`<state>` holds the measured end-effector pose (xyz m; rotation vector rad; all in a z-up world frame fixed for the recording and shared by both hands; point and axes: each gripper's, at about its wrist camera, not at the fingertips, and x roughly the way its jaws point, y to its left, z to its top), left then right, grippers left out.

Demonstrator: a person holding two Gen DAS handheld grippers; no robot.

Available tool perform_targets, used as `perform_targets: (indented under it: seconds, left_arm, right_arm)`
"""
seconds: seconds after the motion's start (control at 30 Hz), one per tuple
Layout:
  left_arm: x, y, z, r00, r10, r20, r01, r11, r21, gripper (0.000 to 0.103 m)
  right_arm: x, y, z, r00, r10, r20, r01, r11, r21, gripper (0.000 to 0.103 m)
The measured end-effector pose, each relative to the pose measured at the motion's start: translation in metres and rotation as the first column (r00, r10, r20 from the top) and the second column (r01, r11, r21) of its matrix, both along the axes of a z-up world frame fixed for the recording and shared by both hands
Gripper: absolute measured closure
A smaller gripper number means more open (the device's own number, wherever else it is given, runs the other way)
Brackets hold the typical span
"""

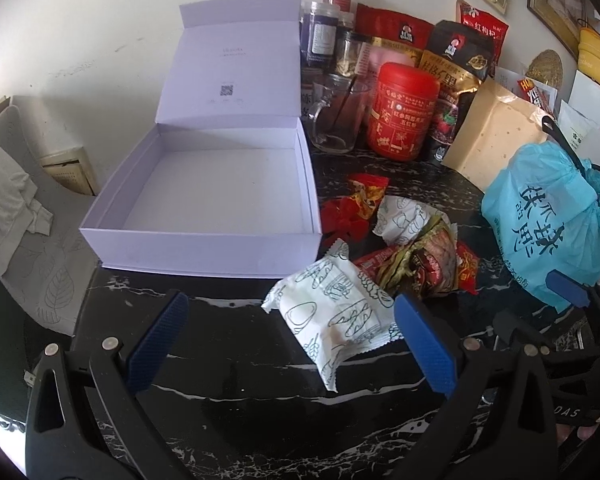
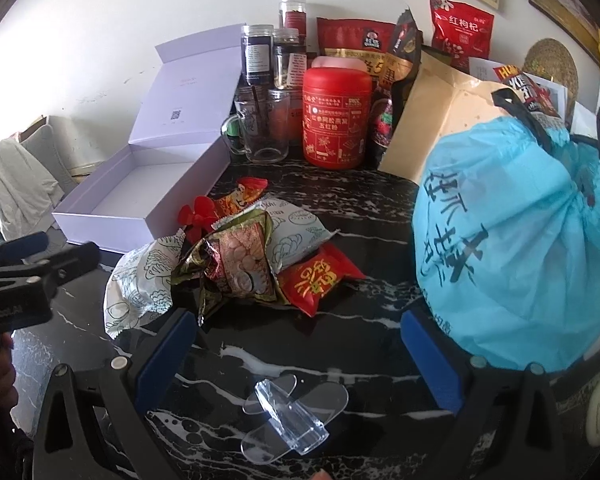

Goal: Organize objects
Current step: 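Grasp the white printed pastry packet with the left gripper while the right gripper grasps the green-red snack packet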

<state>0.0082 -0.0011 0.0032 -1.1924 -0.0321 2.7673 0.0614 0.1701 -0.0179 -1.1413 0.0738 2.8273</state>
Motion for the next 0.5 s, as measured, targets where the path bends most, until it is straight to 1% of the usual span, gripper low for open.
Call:
perform_targets:
  seconds: [0.17,0.33,0.5]
  left_arm:
    - [-0.013,0.01,-0.009,0.998,-0.046,0.053,0.046,0.999,0.006,0.0]
    - [-0.021,0.019,-0.009,0.997,-0.065,0.045,0.066,0.998,-0.021,0.0]
    - [-0.039,0.021,-0.02,0.991,-0.077,0.106,0.079,0.997,-0.007,0.0]
  right_arm:
    - [-0.006,0.004,-0.001,0.999,0.035,-0.007,-0.035,0.999,-0.001,0.0]
    - [-0.017,0.006,-0.006,0.996,0.084,-0.008,-0.084,0.996,0.0,0.0]
    - [-0.031,0.007,-0.011,0.989,0.148,-0.014,-0.149,0.988,-0.032,0.001]
